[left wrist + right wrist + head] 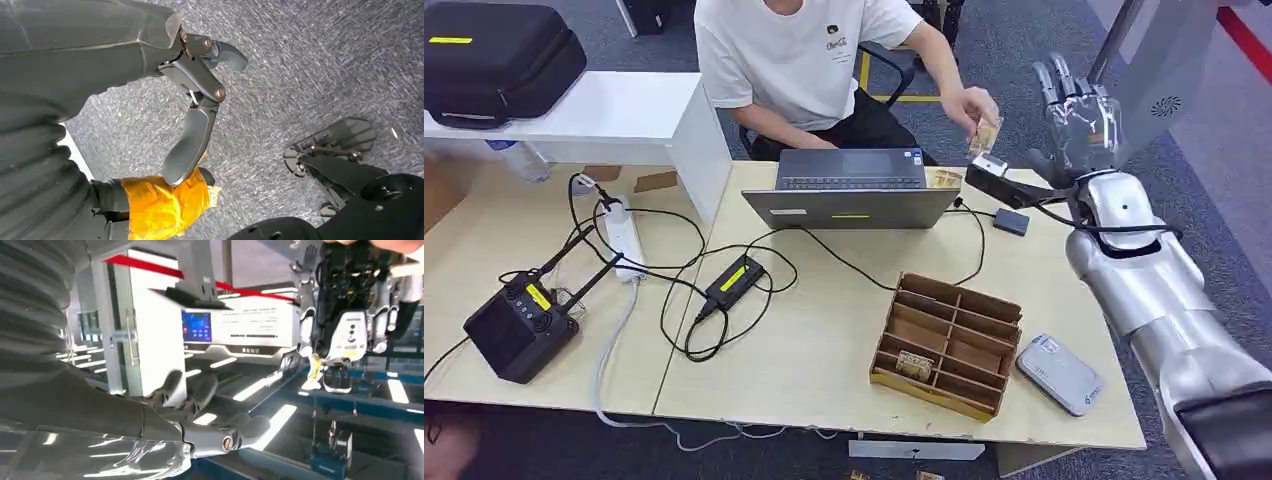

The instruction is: Pass the card to the sensor for recognition and then transmit it.

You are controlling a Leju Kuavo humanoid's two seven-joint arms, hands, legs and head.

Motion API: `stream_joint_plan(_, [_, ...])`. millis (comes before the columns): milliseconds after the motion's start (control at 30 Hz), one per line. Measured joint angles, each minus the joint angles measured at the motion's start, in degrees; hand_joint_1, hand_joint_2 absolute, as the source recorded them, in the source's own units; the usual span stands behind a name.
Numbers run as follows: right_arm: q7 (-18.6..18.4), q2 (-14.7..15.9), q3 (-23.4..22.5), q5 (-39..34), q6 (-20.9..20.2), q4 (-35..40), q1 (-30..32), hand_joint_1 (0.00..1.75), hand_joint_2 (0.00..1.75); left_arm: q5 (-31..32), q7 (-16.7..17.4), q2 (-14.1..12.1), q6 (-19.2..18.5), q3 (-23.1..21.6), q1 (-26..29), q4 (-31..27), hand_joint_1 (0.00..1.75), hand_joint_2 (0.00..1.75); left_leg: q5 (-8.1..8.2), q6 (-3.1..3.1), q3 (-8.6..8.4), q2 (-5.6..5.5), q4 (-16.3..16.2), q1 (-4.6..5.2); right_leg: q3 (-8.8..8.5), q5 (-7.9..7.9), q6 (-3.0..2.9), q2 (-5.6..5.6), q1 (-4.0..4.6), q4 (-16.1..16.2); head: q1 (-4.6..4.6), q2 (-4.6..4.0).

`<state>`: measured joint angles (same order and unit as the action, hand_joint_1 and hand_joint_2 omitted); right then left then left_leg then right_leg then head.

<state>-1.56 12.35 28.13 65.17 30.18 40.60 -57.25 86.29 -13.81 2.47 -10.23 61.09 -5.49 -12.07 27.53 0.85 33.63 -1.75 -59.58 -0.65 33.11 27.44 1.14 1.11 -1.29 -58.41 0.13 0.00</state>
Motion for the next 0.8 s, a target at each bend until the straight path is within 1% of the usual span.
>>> stream_joint_plan(100, [1.43, 0.15, -0.26, -2.22, 0.90, 2.79, 2.81, 0.00, 1.75, -0.44, 0.00, -0.02, 0.20, 0.00, 0.37, 0.00, 0.00, 1.75, 0.00, 0.00, 0.00, 0.00, 0.00, 0.00, 0.03, 0.00, 0.00, 0.01, 0.00, 0.01, 0.00, 0.00])
stream_joint_plan(133, [2.10, 0.37, -0.61, -3.47, 1.48, 4.83, 4.50, 0.00, 1.75, -0.76, -0.02, -0.02, 0.26, 0.02, 0.52, 0.00, 0.00, 1.75, 0.01, 0.00, 0.00, 0.00, 0.00, -0.01, 0.03, 0.00, 0.00, 0.01, 0.01, 0.02, 0.00, 0.00])
stream_joint_plan(233, [3.48, 1.29, -2.03, -6.09, 2.88, 11.47, 10.58, 0.00, 1.75, -1.97, 0.11, -0.02, 0.50, 0.33, 1.07, 0.00, 0.00, 1.75, 0.03, 0.00, 0.03, -0.04, 0.01, -0.01, 0.03, 0.02, 0.00, -0.04, 0.01, 0.04, 0.02, 0.00])
stream_joint_plan(367, [4.31, 2.69, -4.11, -7.49, 3.87, 20.21, 18.98, 0.00, 1.75, -3.32, 0.70, -0.02, 0.59, 1.03, 1.53, 0.00, 0.00, 1.75, 0.04, -0.01, 0.05, -0.03, 0.01, -0.01, 0.06, 0.02, 0.01, -0.03, 0.01, 0.06, 0.00, 0.00])
stream_joint_plan(500, [5.99, 3.36, -6.92, -8.47, 5.55, 30.39, 28.05, 0.00, 1.75, -4.48, 1.64, -0.02, 1.07, 2.08, 1.80, 0.00, 0.00, 1.75, 0.08, -0.04, 0.08, -0.02, 0.02, -0.01, 0.07, 0.05, 0.05, -0.04, 0.01, 0.07, 0.00, 0.00])
stream_joint_plan(633, [7.66, 3.48, -9.40, -8.12, 6.86, 38.92, 36.21, 0.00, 1.75, -5.25, 1.79, 0.00, 1.29, 3.15, 2.10, 0.00, 0.00, 1.75, 0.08, -0.04, 0.10, -0.02, 0.03, -0.01, 0.08, 0.06, 0.05, -0.04, 0.01, 0.07, 0.00, 0.00])
stream_joint_plan(800, [9.03, 3.48, -11.21, -7.14, 7.93, 46.60, 43.86, 0.00, 1.75, -5.84, 2.23, 0.07, 1.51, 4.11, 2.27, 0.00, 0.00, 1.75, 0.09, -0.04, 0.11, 0.00, 0.03, -0.01, 0.09, 0.07, 0.04, -0.04, 0.01, 0.07, 0.00, 0.00])
